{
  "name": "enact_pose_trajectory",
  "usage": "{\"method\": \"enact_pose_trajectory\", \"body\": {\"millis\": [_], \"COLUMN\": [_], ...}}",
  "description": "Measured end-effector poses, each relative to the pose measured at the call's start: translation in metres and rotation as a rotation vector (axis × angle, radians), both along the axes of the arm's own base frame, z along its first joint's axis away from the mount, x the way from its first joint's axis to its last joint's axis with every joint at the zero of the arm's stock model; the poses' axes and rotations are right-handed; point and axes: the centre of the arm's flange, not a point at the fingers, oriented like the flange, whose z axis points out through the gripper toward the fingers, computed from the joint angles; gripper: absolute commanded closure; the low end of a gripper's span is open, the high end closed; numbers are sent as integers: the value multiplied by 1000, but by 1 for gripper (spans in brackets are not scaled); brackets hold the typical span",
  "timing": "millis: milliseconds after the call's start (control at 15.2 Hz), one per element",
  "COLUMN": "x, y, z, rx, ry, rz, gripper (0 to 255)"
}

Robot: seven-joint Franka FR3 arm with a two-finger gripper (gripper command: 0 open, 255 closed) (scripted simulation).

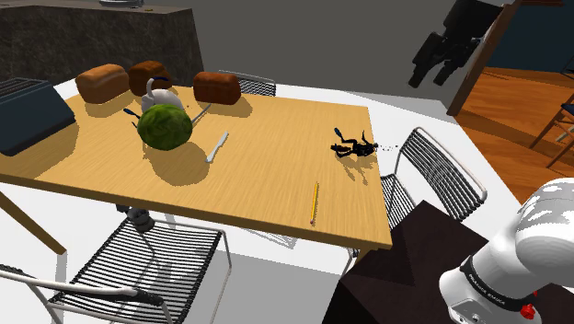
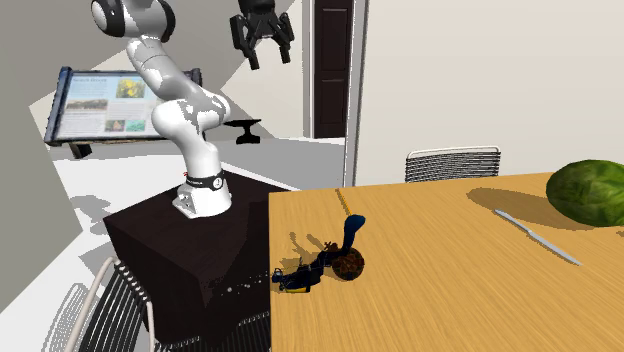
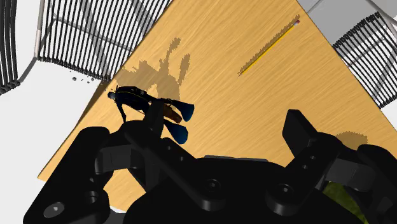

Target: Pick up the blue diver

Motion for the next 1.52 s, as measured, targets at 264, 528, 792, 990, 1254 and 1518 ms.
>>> {"method": "enact_pose_trajectory", "body": {"millis": [264,528,792,990,1254,1518], "x": [10,29,47,61,81,101], "y": [-15,-46,-78,-98,-131,-158], "z": [-22,-59,-96,-126,-169,-207], "rx": [1,4,7,9,12,15], "ry": [2,4,6,7,9,10], "rz": [12,36,60,79,104,129], "gripper": [0,0,0,0,0,0]}}
